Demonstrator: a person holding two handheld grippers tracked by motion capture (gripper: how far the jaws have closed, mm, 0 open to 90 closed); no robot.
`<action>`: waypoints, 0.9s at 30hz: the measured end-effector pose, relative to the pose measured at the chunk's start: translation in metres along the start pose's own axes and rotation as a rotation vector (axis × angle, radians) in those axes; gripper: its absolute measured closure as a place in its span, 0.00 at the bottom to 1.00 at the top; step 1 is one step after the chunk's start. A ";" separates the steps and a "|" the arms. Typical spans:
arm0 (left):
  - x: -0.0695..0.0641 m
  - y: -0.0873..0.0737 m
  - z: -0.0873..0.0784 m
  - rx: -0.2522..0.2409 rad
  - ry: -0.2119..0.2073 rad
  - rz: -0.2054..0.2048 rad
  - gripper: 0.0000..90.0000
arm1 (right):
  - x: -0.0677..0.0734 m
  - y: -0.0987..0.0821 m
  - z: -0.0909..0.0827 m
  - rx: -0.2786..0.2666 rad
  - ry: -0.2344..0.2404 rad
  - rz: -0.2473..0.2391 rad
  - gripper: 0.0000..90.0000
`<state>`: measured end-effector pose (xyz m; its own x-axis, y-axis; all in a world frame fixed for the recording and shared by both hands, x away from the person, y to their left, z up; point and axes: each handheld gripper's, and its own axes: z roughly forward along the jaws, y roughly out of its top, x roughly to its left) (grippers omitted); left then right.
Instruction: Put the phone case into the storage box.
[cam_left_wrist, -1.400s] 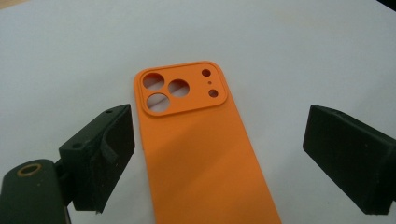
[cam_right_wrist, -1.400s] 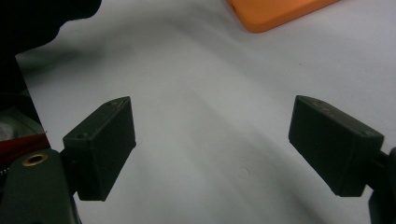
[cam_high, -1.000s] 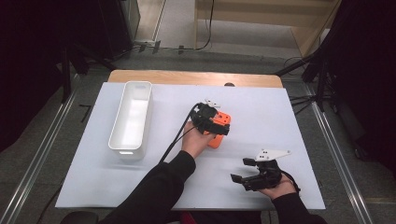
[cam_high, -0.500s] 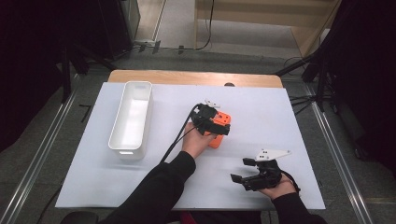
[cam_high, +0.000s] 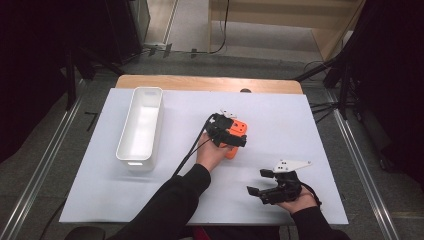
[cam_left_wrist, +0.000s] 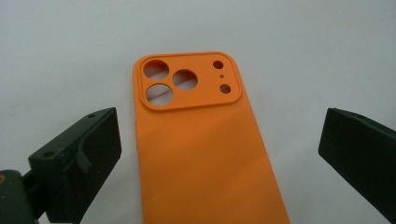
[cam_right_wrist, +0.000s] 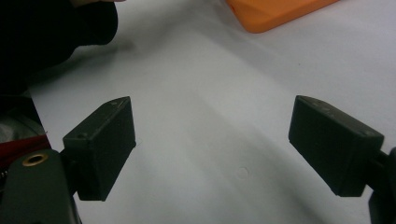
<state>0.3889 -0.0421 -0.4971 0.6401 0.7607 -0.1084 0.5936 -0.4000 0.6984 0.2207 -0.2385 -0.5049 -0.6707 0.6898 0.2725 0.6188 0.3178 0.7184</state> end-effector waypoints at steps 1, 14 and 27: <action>0.000 0.000 0.001 0.001 0.001 -0.001 0.00 | 0.000 0.000 0.000 0.000 0.000 0.000 0.15; -0.001 -0.009 0.008 0.018 0.010 -0.005 0.00 | 0.000 0.000 0.000 0.003 0.000 0.001 0.15; -0.005 -0.017 0.015 0.042 0.029 0.015 0.00 | 0.000 0.000 0.000 0.004 -0.001 0.000 0.15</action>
<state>0.3834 -0.0468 -0.5193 0.6353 0.7684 -0.0769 0.6042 -0.4325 0.6692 0.2208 -0.2384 -0.5052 -0.6703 0.6904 0.2722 0.6206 0.3204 0.7157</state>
